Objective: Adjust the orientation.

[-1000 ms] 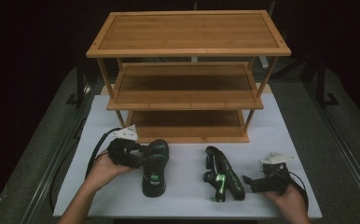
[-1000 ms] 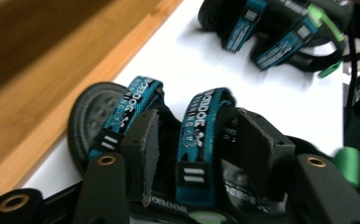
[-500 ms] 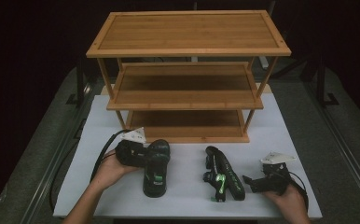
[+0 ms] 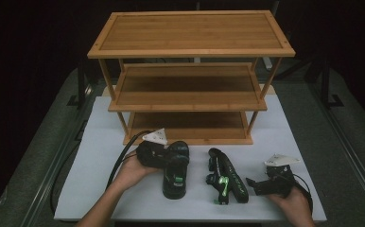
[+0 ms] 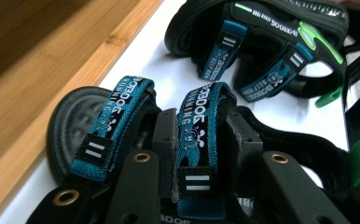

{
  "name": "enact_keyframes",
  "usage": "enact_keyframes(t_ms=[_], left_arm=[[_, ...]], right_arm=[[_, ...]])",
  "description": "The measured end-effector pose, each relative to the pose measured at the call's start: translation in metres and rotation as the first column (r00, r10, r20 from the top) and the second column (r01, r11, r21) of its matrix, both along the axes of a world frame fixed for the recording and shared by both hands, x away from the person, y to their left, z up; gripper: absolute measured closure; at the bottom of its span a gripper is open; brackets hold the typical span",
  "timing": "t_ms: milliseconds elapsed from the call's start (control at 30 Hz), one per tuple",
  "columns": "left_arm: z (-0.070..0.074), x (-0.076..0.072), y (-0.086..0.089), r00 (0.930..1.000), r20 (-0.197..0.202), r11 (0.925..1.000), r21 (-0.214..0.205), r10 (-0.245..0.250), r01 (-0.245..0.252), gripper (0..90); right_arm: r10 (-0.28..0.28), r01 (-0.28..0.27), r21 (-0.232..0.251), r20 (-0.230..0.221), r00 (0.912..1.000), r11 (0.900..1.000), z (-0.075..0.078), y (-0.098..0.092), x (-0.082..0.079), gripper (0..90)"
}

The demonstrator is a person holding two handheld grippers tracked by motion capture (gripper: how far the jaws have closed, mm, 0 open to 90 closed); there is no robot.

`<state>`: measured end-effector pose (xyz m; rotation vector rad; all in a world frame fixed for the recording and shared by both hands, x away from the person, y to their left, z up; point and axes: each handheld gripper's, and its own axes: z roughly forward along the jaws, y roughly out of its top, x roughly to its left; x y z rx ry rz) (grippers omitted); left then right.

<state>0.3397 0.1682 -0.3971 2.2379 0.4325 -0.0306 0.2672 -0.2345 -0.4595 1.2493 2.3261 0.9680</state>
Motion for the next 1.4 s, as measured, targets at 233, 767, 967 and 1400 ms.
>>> enact_keyframes(t_ms=[233, 767, 967, 1400], left_arm=[[-0.001, -0.002, 0.007, 0.9999, 0.014, 0.9997, -0.025, 0.005, -0.005, 63.6], [0.013, -0.018, 0.058, 0.9810, 0.069, 0.9830, 0.020, 0.181, -0.183, 8.8], [0.010, -0.026, 0.077, 0.9705, 0.069, 0.9715, 0.040, 0.231, -0.234, 3.5], [-0.011, -0.054, 0.131, 0.9252, 0.110, 0.9235, 0.089, 0.363, -0.373, 0.0]], right_arm=[[0.000, 0.000, -0.002, -0.001, 1.0000, 1.0000, 0.000, 0.000, 0.000, 0.7], [0.000, 0.000, -0.002, 0.000, 1.0000, 1.0000, 0.000, 0.000, 0.000, 0.8], [0.000, 0.000, -0.002, 0.000, 1.0000, 1.0000, 0.000, 0.000, 0.000, 0.7], [0.000, 0.000, -0.002, 0.000, 1.0000, 1.0000, 0.000, 0.000, 0.000, 0.7]])
